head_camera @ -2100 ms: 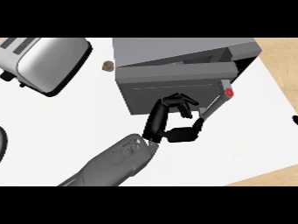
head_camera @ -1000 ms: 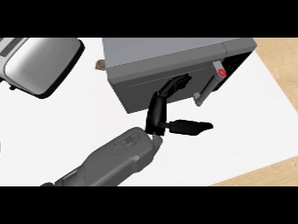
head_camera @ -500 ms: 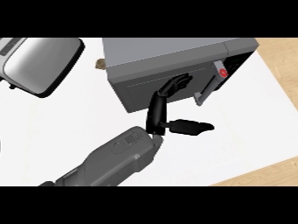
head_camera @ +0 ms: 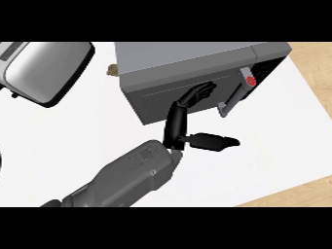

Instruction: Pick up the milk, place it into the microwave and close the microwave

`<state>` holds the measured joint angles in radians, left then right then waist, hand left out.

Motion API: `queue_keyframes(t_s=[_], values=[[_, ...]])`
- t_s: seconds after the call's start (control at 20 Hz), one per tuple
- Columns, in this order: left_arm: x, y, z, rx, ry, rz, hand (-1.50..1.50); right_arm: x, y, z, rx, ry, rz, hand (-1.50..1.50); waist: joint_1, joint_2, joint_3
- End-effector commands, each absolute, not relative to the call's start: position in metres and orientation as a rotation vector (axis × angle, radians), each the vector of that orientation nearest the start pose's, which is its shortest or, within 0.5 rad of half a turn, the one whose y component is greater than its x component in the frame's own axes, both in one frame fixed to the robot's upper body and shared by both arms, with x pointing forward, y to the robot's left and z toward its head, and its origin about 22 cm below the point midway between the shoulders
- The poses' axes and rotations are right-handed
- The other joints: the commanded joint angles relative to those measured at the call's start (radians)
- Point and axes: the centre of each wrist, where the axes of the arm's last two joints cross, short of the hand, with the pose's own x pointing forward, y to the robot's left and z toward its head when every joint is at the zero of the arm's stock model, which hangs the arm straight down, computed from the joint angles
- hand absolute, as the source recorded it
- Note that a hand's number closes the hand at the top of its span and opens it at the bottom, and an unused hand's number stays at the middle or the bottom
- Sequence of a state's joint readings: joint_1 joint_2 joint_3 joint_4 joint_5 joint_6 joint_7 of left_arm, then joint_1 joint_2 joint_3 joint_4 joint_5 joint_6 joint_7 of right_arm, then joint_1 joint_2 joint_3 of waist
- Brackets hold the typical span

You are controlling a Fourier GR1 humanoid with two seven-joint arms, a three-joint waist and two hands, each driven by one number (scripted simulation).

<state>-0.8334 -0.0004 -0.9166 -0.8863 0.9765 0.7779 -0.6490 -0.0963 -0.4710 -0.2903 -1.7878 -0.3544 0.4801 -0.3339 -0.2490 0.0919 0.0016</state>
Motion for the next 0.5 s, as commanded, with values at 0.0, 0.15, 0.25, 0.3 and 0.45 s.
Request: queue_keyframes(t_s=[0.0,0.15,0.25,0.3,0.45], values=[[0.336,0.005,0.030,-0.094,-1.828,0.021,-1.50,0.249,-0.366,0.136,0.247,-2.202,0.420,-1.50,-0.011,0.008,-0.002],[0.337,0.005,0.029,-0.086,-1.833,0.027,-1.50,0.254,-0.369,0.141,0.270,-2.210,0.406,-1.50,-0.017,0.005,-0.003],[0.339,0.006,0.029,-0.083,-1.844,0.018,-1.50,0.258,-0.375,0.142,0.263,-2.199,0.400,-1.50,-0.010,0.009,-0.002],[0.335,0.007,0.024,-0.083,-1.849,0.020,-1.50,0.260,-0.374,0.144,0.304,-2.207,0.403,-1.50,-0.009,0.009,-0.002],[0.337,0.006,0.026,-0.080,-1.845,0.029,-1.50,0.262,-0.384,0.147,0.296,-2.206,0.378,-1.50,-0.023,0.005,-0.001]])
